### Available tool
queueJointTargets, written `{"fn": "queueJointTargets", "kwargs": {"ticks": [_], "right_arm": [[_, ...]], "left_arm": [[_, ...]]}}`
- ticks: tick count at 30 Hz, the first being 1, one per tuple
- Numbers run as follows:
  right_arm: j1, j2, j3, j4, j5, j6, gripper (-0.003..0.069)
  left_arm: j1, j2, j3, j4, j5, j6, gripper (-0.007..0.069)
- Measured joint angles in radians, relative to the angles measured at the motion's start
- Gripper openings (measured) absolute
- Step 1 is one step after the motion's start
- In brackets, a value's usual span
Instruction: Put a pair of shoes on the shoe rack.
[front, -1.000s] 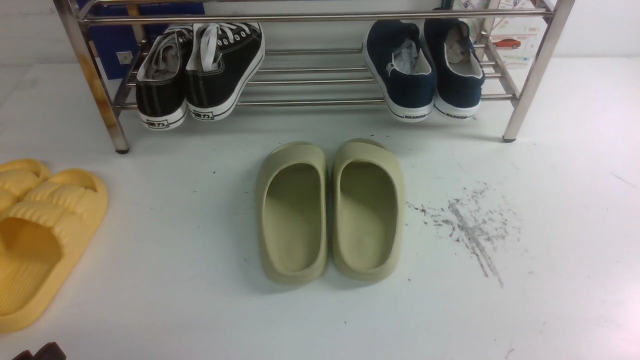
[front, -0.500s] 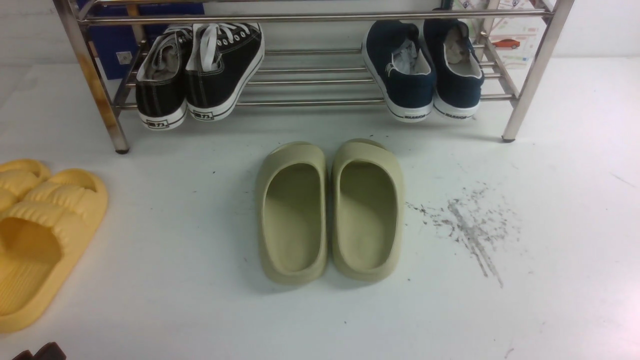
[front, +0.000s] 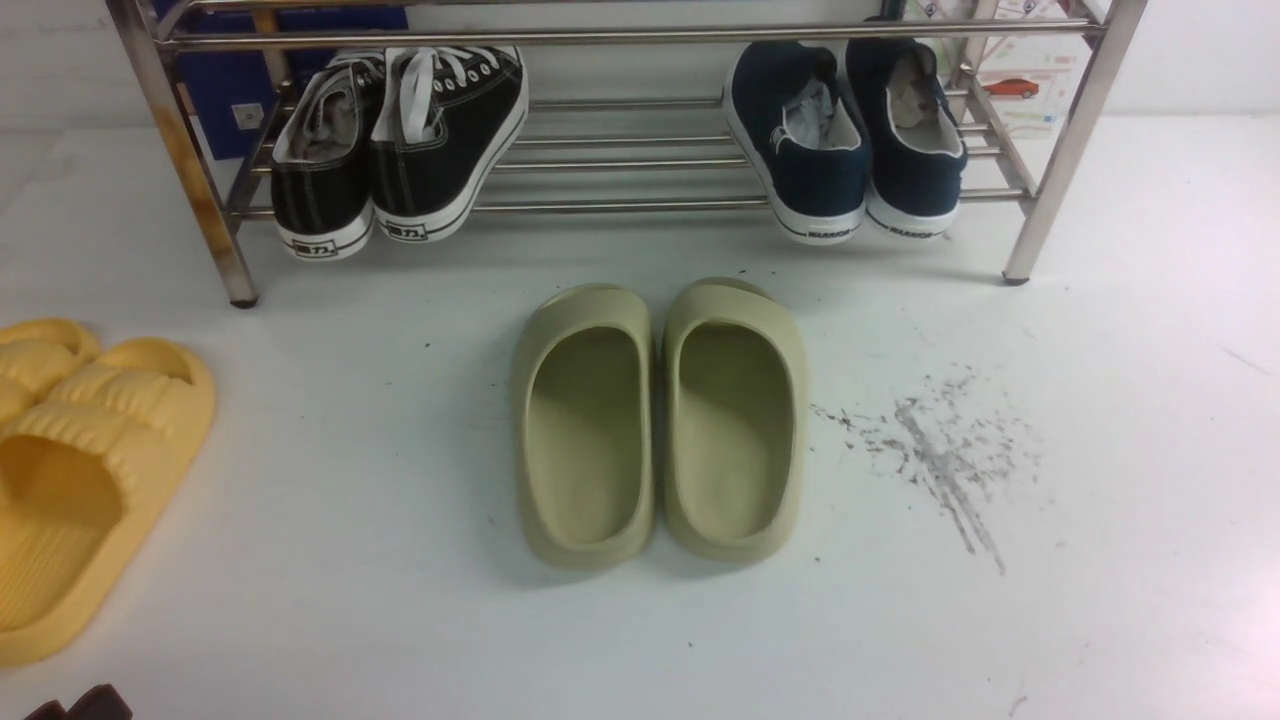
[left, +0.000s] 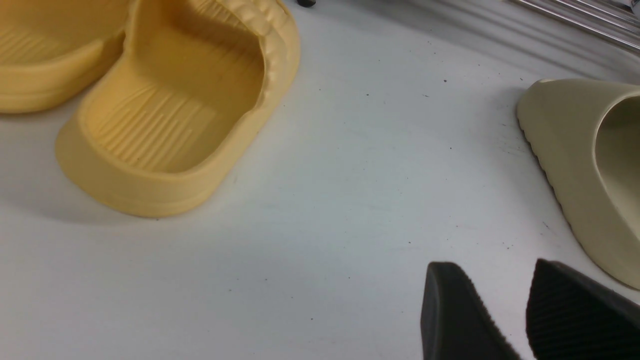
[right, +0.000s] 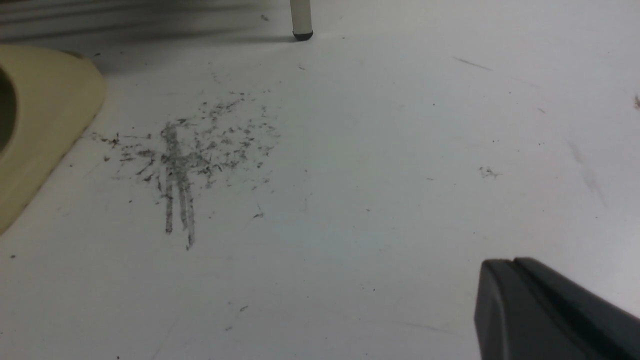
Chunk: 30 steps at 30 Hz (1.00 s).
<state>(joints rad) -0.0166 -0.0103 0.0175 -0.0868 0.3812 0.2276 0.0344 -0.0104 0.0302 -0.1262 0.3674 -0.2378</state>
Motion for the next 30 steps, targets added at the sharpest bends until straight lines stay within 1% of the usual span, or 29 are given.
{"fn": "queueJointTargets", "kwargs": {"ticks": [13, 30], "right_arm": [[0.000, 0.000, 0.000, 0.000, 0.000, 0.000, 0.0028], [0.001, 0.000, 0.000, 0.000, 0.000, 0.000, 0.0052]], "left_arm": [[0.000, 0.000, 0.000, 0.000, 0.000, 0.000, 0.0239], [0.000, 0.000, 0.000, 0.000, 0.000, 0.000, 0.0239]]}}
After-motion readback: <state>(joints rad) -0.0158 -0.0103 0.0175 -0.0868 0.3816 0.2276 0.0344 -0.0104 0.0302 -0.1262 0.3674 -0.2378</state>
